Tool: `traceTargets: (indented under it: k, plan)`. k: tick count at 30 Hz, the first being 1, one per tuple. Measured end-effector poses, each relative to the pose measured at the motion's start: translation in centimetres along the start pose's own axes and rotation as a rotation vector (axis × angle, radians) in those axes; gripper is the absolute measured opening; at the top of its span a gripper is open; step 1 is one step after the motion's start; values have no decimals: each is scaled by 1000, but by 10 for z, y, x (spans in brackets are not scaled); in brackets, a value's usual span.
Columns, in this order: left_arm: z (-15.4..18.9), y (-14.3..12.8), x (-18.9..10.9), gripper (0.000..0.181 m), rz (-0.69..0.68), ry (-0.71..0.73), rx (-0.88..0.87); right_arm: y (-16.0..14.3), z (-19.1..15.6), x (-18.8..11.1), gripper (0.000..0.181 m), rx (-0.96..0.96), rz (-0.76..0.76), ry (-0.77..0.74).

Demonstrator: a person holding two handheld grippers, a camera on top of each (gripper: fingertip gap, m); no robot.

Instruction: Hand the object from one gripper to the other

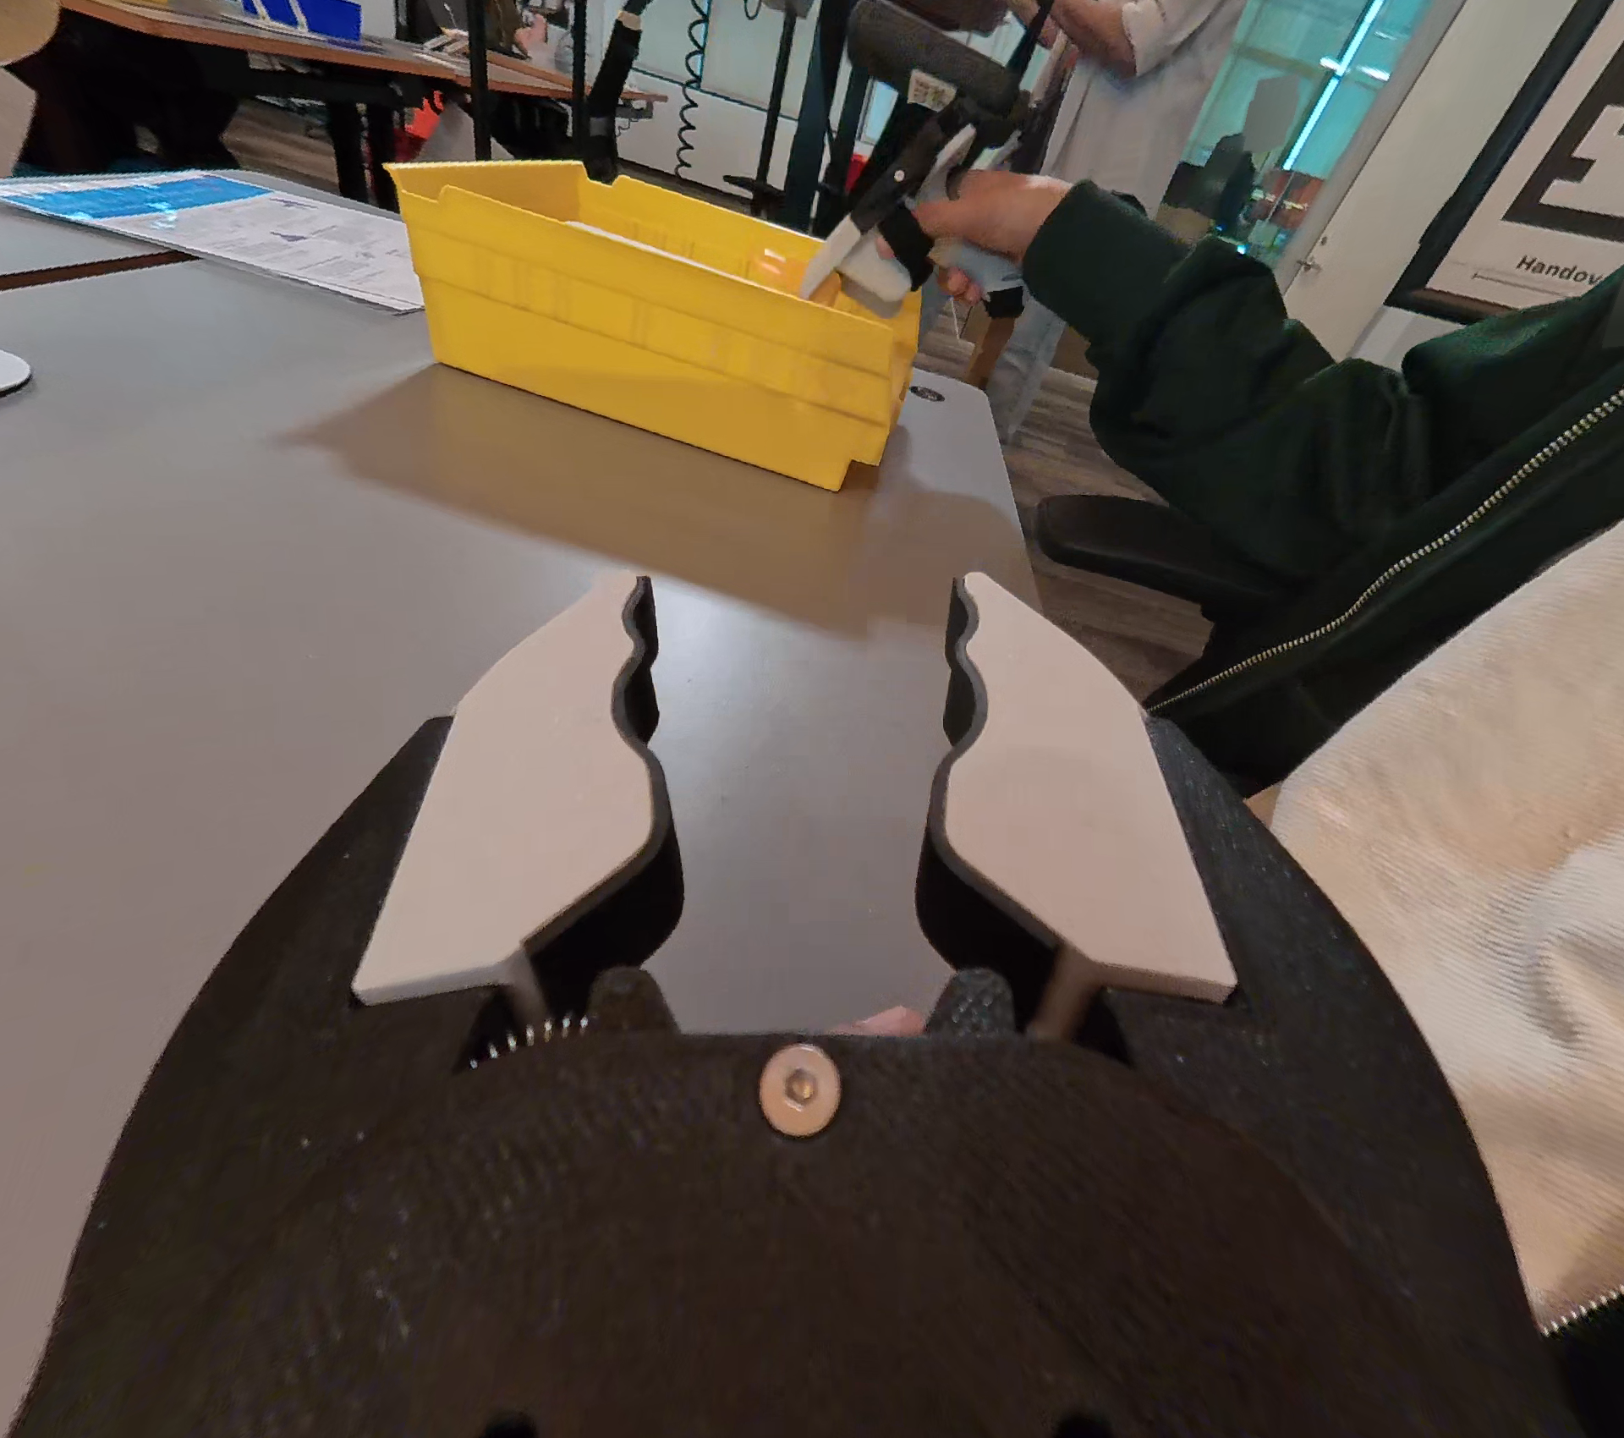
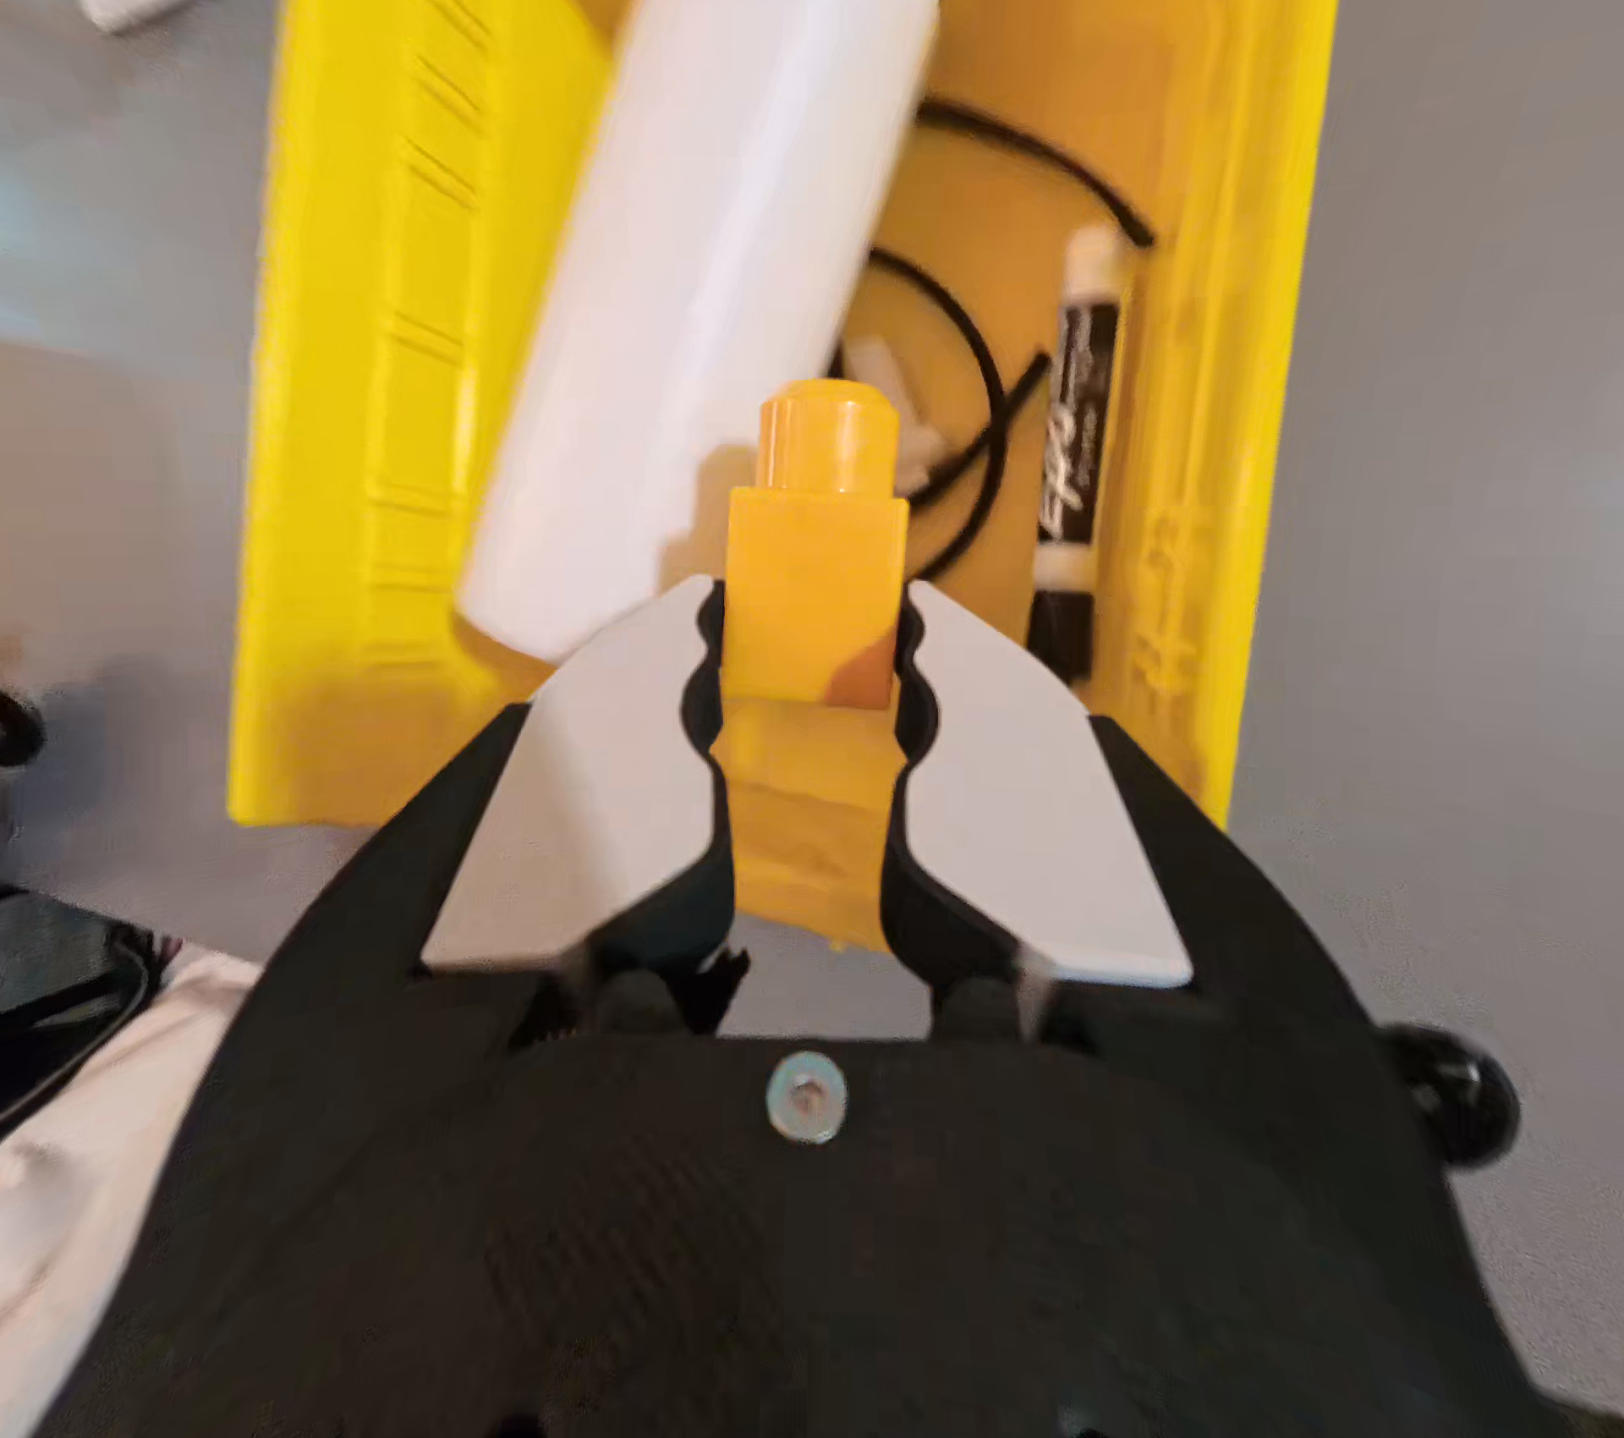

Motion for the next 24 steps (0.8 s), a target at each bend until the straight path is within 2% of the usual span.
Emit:
traceTargets:
  k: [2,5,9,16,20,22,24]
  plan:
    - [1,-1,3,64,-18,-6,9,-6,7,9,37,11,-96,-58]
    - [2,-2,5,64,-40,-14,25,-12,5,23,37,-43,-206,-238]
    - [3,-3,4,64,-47,-12,32,-15,-2,33,37,-72,-270,-336]
    - [3,-2,0,63,-32,-3,25,-14,4,33,37,-76,-257,-426]
    - [4,-2,2,63,-39,-6,33,-15,-1,30,57,-99,-268,-422]
    - [4,-2,3,63,-45,-8,35,-12,-12,20,59,-150,-233,-441]
    - [4,-2,4,63,-47,-8,36,-5,-37,5,59,-227,-138,-395]
Point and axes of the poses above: each gripper's, where its closed fingertips meet, x out along the fingers, y out of its top, z = x × y across the jaws, the point moved 10 cm from there along -x, back along the fingers, and after that the axes turned 11 degrees about x, right-handed, at the moved point
